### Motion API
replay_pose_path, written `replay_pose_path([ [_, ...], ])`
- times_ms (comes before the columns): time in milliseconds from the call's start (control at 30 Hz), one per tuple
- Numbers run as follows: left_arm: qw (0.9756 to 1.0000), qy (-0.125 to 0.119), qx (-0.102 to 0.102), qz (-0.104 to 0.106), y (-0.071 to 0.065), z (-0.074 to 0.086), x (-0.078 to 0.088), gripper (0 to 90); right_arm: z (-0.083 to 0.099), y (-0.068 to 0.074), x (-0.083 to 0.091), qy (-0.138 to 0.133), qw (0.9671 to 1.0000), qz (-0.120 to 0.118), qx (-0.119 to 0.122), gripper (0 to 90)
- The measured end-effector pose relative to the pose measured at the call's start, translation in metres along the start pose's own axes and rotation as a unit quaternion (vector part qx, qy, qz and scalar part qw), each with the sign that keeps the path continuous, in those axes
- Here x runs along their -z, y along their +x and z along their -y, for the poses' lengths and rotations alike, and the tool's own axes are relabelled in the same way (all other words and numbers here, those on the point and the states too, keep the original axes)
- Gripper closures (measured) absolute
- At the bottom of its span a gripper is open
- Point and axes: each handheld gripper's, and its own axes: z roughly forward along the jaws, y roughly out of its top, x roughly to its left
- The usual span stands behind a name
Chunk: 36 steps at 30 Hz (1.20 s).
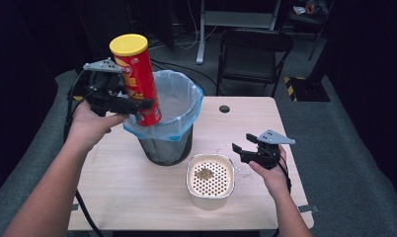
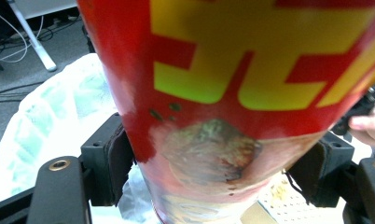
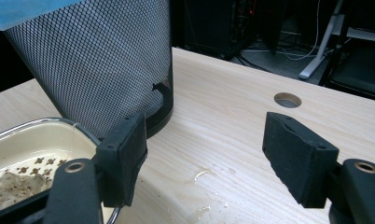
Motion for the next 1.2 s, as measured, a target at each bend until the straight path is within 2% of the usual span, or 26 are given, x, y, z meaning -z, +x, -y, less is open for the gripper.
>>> replay_pose_path([
  [200,1.0,-0.002,0.002,-0.008,0.011,0.001,-0.02,24.1,0.001,-0.001,0.0,0.0,1.0,-0.001,-0.003,30.1],
  [467,0.9996,-0.001,0.011,-0.027,0.029,0.012,-0.044,24.0,0.002,0.001,-0.003,0.004,1.0,-0.004,-0.003,30.1],
  [633,0.9992,-0.003,0.027,-0.029,0.039,0.019,-0.053,23.9,0.003,0.001,-0.004,0.004,1.0,-0.004,-0.001,30.1],
  [733,0.9988,0.007,0.038,-0.031,0.042,0.023,-0.059,23.6,0.003,0.001,-0.004,0.005,1.0,-0.005,0.001,30.1],
  [767,0.9985,0.009,0.043,-0.033,0.042,0.025,-0.06,20.5,0.003,0.001,-0.004,0.005,1.0,-0.006,0.001,30.1],
  [867,0.9976,0.003,0.056,-0.039,0.046,0.032,-0.058,15.2,0.003,0.001,-0.004,0.004,1.0,-0.006,0.0,30.2],
  [900,0.9968,0.013,0.067,-0.04,0.049,0.035,-0.058,13.8,0.003,0.001,-0.004,0.004,1.0,-0.007,-0.001,30.1],
  [933,0.9963,0.01,0.074,-0.044,0.05,0.037,-0.056,12.2,0.003,0.0,-0.004,0.004,1.0,-0.007,0.0,30.1],
  [967,0.9959,0.009,0.075,-0.051,0.051,0.04,-0.055,14.6,0.003,0.0,-0.004,0.004,1.0,-0.008,-0.001,30.1],
  [1067,0.996,0.006,0.077,-0.044,0.053,0.047,-0.046,14.2,0.003,0.0,-0.004,0.004,1.0,-0.007,-0.001,30.1],
  [1167,0.9967,0.005,0.069,-0.042,0.051,0.052,-0.037,14.6,0.003,0.001,-0.004,0.004,1.0,-0.007,-0.002,30.1],
  [1200,0.9971,0.001,0.067,-0.036,0.05,0.054,-0.033,15.2,0.003,0.0,-0.004,0.003,1.0,-0.007,-0.001,30.2],
])
